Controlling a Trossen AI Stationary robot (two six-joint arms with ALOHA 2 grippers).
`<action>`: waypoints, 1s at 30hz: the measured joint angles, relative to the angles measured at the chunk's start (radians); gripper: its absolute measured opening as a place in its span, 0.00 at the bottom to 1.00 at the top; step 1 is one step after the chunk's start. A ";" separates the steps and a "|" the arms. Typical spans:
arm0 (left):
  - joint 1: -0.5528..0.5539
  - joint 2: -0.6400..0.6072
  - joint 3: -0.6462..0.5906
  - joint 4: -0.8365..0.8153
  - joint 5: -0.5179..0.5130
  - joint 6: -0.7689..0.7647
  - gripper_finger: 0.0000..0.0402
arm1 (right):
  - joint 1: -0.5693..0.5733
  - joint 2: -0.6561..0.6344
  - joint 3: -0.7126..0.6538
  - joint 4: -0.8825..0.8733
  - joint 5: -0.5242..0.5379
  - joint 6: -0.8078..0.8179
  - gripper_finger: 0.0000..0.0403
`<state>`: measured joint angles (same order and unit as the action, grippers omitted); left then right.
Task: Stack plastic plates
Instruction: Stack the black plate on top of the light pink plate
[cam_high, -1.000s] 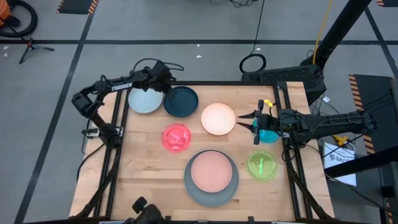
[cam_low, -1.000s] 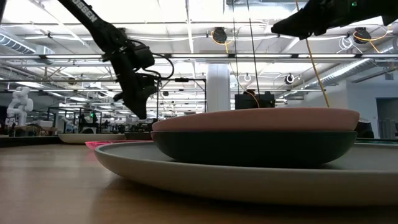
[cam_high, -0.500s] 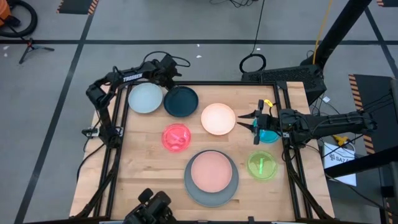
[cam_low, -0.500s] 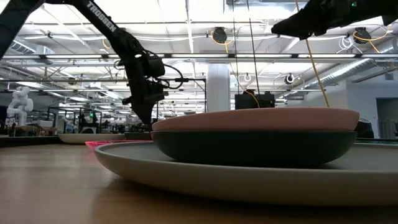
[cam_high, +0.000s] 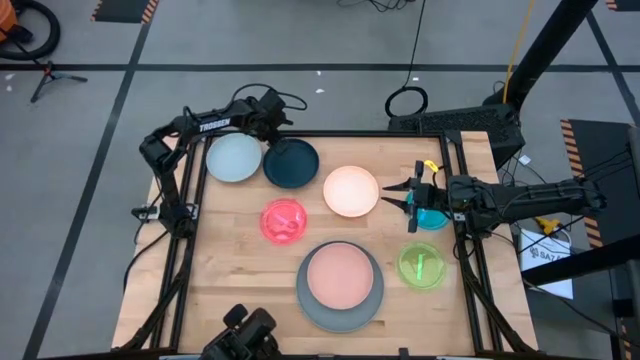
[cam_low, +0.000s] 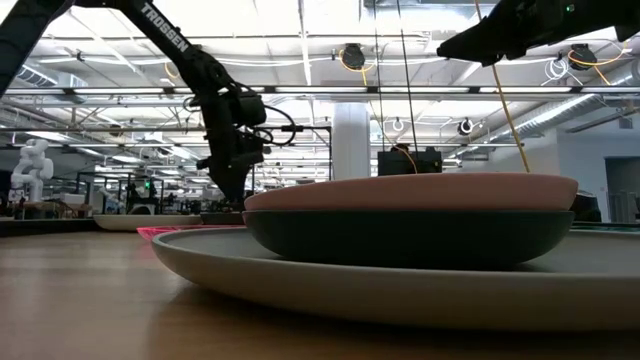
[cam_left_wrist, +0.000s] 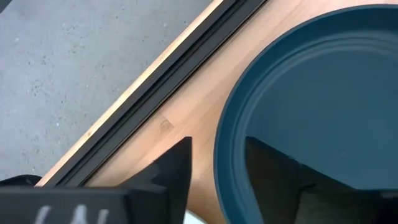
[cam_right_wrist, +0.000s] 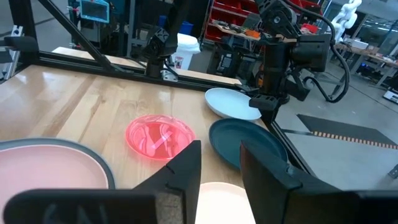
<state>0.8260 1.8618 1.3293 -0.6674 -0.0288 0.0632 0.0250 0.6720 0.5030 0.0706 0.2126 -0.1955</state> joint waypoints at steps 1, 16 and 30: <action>-0.002 0.000 0.000 0.000 0.000 0.003 0.43 | 0.000 0.000 0.000 0.000 0.000 0.000 0.25; -0.023 0.063 0.000 0.008 -0.007 0.007 0.50 | 0.000 0.000 0.000 -0.016 0.000 0.004 0.25; -0.024 0.094 -0.001 0.022 -0.013 0.011 0.50 | 0.000 0.000 0.000 -0.016 0.000 0.003 0.25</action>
<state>0.8024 1.9555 1.3285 -0.6451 -0.0414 0.0742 0.0250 0.6717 0.5030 0.0541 0.2131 -0.1926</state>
